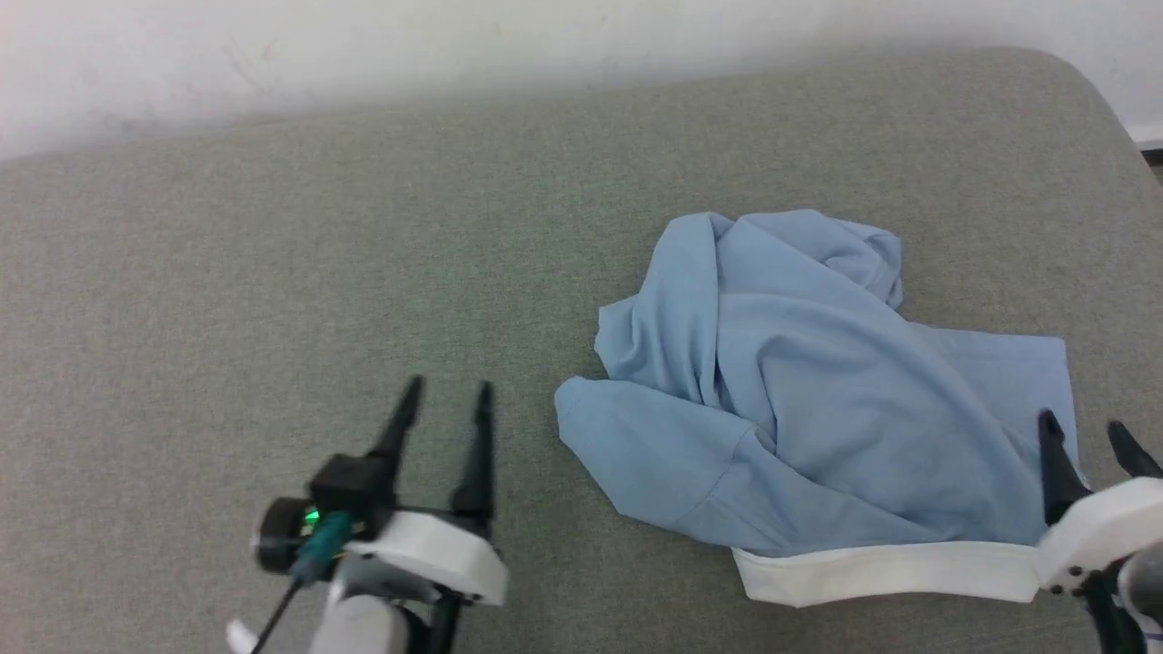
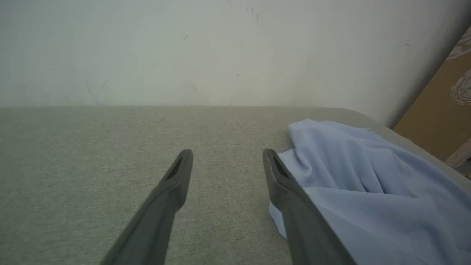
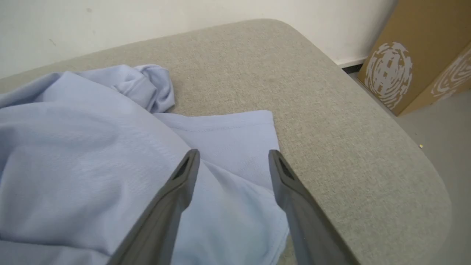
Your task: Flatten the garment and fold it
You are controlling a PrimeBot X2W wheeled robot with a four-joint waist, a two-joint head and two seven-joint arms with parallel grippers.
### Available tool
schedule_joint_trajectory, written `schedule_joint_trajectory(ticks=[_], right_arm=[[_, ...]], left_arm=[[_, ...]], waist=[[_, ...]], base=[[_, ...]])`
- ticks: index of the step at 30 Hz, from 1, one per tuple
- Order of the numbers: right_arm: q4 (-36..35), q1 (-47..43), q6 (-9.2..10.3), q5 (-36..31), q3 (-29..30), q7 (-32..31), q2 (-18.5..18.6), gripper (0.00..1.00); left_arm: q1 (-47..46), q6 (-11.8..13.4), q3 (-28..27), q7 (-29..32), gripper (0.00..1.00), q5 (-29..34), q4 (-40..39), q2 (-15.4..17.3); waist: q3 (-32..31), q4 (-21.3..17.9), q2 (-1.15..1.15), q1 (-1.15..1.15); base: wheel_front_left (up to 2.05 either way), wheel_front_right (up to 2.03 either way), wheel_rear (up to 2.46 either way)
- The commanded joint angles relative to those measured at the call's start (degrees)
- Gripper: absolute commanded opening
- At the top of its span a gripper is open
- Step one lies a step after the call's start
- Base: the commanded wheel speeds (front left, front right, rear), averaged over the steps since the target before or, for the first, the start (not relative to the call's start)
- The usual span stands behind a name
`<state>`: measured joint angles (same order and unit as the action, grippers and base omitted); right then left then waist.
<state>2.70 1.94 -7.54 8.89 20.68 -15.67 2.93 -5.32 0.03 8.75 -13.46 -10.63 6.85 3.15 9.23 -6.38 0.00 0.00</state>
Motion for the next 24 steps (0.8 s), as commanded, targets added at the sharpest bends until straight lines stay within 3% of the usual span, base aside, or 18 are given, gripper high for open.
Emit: schedule_joint_trajectory(ticks=[1, 5, 10, 14, 17, 18, 19, 21, 24], right_arm=[[-0.7, 0.7, 0.05, 0.0, -1.8, 2.5, -0.1, 1.0], [-1.1, 0.6, 0.05, 0.6, -6.0, 6.3, -0.1, 1.0], [-0.4, 0.8, 0.05, 2.1, -10.1, 7.6, -0.1, 1.0], [0.3, 1.1, 0.05, 3.1, -12.4, 7.9, -0.1, 1.0], [0.7, 1.2, 0.05, 3.5, -13.5, 8.1, -0.1, 1.0], [0.8, 1.2, 0.05, 3.6, -13.8, 8.1, -0.1, 1.0], [0.9, 1.3, 0.05, 3.8, -14.0, 8.1, -0.1, 1.0], [1.0, 1.3, 0.05, 4.0, -14.2, 8.3, -0.1, 1.0], [1.2, 1.4, 0.05, 4.2, -14.2, 8.7, -0.1, 1.0]], left_arm=[[-2.2, -0.8, 2.9, 2.2, 1.0, -0.6, 2.1, -0.3], [-6.0, 0.1, 9.2, 8.8, 1.0, -2.8, 7.0, -0.3], [-11.6, 4.3, 14.3, 19.6, 1.0, -3.7, 14.0, -0.3], [-16.5, 6.5, 16.6, 28.3, 1.0, -1.1, 20.3, 0.0], [-18.1, 6.4, 17.8, 37.1, 0.97, -0.8, 24.3, 0.4], [-18.3, 5.8, 18.2, 39.5, 0.39, -1.0, 24.8, 0.5], [-18.4, 5.1, 18.2, 40.6, 0.0, -1.6, 24.6, 0.6], [-18.3, 4.9, 17.4, 39.9, 0.0, -2.5, 23.0, 1.1], [-17.2, 6.9, 13.9, 33.3, 0.0, -4.0, 18.8, 2.0]], waist=[[0.3, -0.6, 0.0, 0.0], [0.8, -1.4, 0.0, 0.0], [1.8, -2.5, 0.0, 0.0], [2.6, -3.5, 0.0, 0.0], [2.8, -4.0, 0.0, 0.0], [2.9, -4.0, 0.0, 0.0], [2.9, -4.1, 0.0, 0.0], [3.0, -4.0, 0.0, 0.0], [2.8, -3.2, 0.0, 0.0]], base=[[0.0, 0.0, 0.0], [0.0, 0.0, 0.0], [0.0, 0.0, 0.0], [0.0, 0.0, 0.0], [0.0, 0.0, 0.0], [0.0, 0.0, 0.0], [0.0, 0.0, 0.0], [0.0, 0.0, 0.0], [0.0, 0.0, 0.0]])
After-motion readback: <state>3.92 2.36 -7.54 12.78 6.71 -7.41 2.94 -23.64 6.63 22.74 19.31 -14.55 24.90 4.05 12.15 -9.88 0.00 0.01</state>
